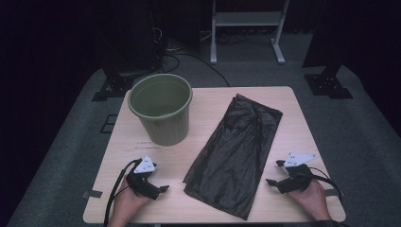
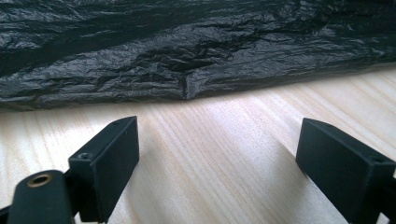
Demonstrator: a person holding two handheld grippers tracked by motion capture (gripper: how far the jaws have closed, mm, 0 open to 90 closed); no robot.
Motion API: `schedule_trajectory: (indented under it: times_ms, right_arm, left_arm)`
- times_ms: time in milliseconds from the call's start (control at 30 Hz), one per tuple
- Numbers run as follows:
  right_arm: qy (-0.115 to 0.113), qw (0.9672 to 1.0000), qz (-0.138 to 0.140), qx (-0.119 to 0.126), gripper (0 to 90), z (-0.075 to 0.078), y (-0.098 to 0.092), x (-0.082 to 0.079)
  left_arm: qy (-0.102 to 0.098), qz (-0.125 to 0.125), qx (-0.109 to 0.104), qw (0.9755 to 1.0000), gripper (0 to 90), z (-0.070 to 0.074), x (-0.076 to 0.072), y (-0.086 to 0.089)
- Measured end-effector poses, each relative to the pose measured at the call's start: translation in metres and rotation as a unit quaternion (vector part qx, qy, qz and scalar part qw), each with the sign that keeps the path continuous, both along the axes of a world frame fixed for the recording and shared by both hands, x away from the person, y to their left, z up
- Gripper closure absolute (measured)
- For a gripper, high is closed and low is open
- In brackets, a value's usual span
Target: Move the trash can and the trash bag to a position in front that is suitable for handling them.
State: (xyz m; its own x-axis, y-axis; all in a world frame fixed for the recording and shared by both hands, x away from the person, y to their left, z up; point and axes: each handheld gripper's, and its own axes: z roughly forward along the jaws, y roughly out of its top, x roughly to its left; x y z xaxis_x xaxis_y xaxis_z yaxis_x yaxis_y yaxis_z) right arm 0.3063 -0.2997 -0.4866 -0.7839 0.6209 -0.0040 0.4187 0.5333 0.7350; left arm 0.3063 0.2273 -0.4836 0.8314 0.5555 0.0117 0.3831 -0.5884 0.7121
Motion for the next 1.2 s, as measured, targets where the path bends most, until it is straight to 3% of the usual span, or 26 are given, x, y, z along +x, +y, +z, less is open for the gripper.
schedule_trajectory:
  times_ms: [433, 867, 1200]
  right_arm:
    - [0.003, 0.9999, -0.011, 0.012, 12.7, 0.01, 0.005, -0.01]
    - [0.007, 0.9998, 0.006, 0.019, 12.7, 0.02, 0.036, -0.012]
    - [0.025, 0.999, 0.033, 0.015, 17.2, 0.011, 0.065, -0.007]
  left_arm:
    - [0.0, 0.0, 0.0, 1.0, 0.0, 0.0, 0.0, 0.0]
    - [0.0, 0.0, 0.0, 1.0, 0.0, 0.0, 0.0, 0.0]
    - [0.0, 0.0, 0.0, 1.0, 0.0, 0.0, 0.0, 0.0]
